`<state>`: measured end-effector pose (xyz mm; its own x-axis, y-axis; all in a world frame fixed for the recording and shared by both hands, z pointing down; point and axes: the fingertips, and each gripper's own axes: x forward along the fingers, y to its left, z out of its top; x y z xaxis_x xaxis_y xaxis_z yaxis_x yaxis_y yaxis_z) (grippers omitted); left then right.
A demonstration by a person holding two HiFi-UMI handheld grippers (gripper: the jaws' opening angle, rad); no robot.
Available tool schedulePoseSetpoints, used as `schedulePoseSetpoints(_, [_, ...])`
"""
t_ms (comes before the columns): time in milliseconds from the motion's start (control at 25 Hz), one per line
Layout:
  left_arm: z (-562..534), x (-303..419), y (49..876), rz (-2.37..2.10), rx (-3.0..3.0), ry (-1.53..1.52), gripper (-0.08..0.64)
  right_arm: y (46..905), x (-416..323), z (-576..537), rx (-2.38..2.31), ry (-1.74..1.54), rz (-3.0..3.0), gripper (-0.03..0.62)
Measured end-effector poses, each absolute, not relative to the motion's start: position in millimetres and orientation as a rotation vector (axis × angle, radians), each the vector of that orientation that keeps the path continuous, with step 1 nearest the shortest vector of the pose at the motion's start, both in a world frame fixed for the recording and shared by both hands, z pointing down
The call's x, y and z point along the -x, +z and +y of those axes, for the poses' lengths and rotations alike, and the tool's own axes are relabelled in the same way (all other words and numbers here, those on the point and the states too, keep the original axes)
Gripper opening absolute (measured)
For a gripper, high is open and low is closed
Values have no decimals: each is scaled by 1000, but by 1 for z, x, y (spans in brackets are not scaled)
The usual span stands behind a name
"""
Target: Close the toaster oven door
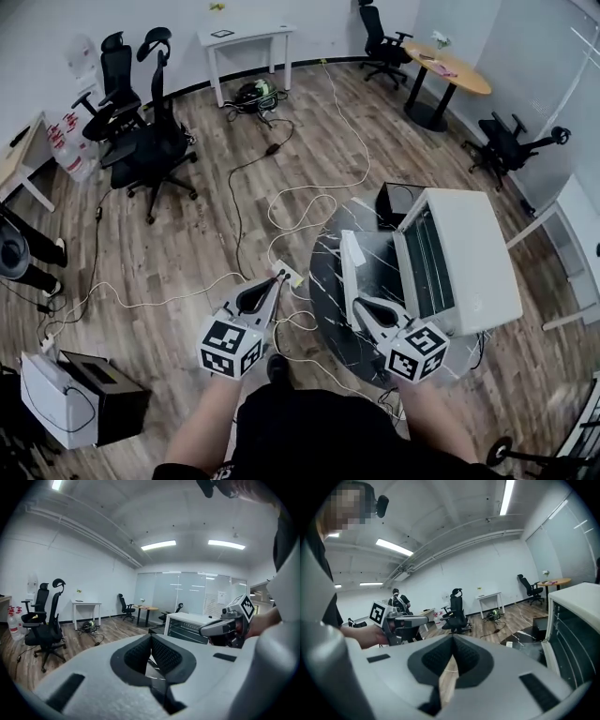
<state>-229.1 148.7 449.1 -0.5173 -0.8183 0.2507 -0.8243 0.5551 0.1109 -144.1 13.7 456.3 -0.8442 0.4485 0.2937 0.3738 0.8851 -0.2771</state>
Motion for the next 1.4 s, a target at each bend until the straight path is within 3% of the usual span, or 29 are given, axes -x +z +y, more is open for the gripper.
schedulePoseSetpoints(320, [111, 298, 473, -2344, -1532, 47, 9, 465, 194, 5, 434, 321, -2709, 6])
schedulePoseSetpoints(840, [-17, 305, 479, -2138, -1722, 184, 9, 470, 182, -97, 188, 473, -2818, 6])
schedulePoseSetpoints(1400, [-89, 345, 541, -1796, -1939, 289, 9, 534, 152, -128, -320, 630, -2715, 6])
